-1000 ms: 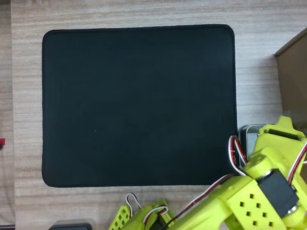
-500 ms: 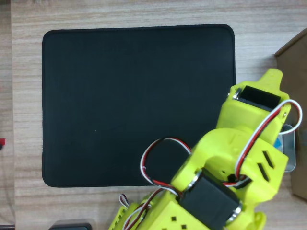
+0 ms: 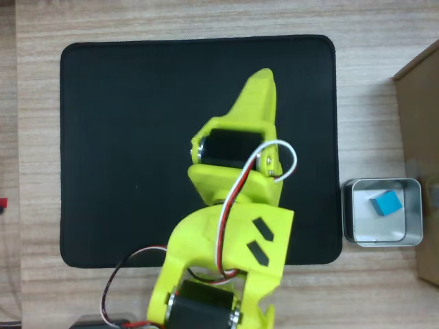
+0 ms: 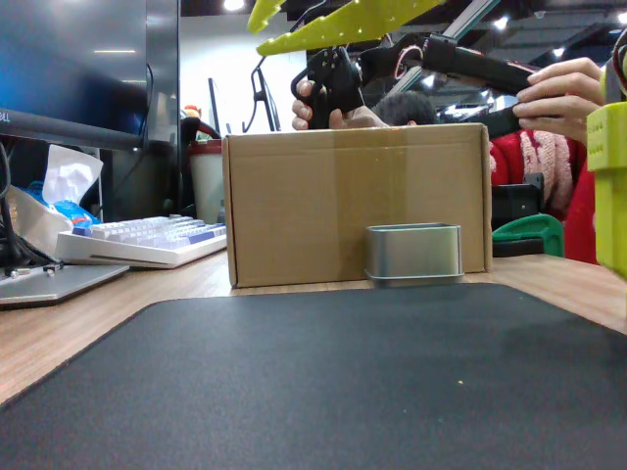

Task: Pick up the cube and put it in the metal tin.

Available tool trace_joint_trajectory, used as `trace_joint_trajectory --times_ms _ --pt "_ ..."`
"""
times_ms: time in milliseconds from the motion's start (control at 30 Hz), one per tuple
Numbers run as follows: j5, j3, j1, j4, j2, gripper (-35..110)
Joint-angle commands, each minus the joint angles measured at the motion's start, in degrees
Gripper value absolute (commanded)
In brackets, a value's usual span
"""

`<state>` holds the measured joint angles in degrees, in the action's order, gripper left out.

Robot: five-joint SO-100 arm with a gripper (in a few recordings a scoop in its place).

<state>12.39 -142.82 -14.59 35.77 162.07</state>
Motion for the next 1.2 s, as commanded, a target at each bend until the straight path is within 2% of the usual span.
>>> trace_joint_trajectory --times_ms 0,100,300,467,633,967,1167 --pt "-1.6 -2.5 1.3 -0.6 3.5 0" --pt "-3.7 -11.2 5.0 -7.2 7.8 0" --pt "-6.7 -22.5 14.1 -9.0 15.1 0" --pt "-7.0 -32.3 16.6 -9.0 21.7 0" --pt "-6.9 -34.8 18.9 -2.7 27.1 0" --pt "-6.5 -34.8 15.9 11.5 30.6 0" --pt "-7.1 -34.8 15.1 11.6 30.6 0"
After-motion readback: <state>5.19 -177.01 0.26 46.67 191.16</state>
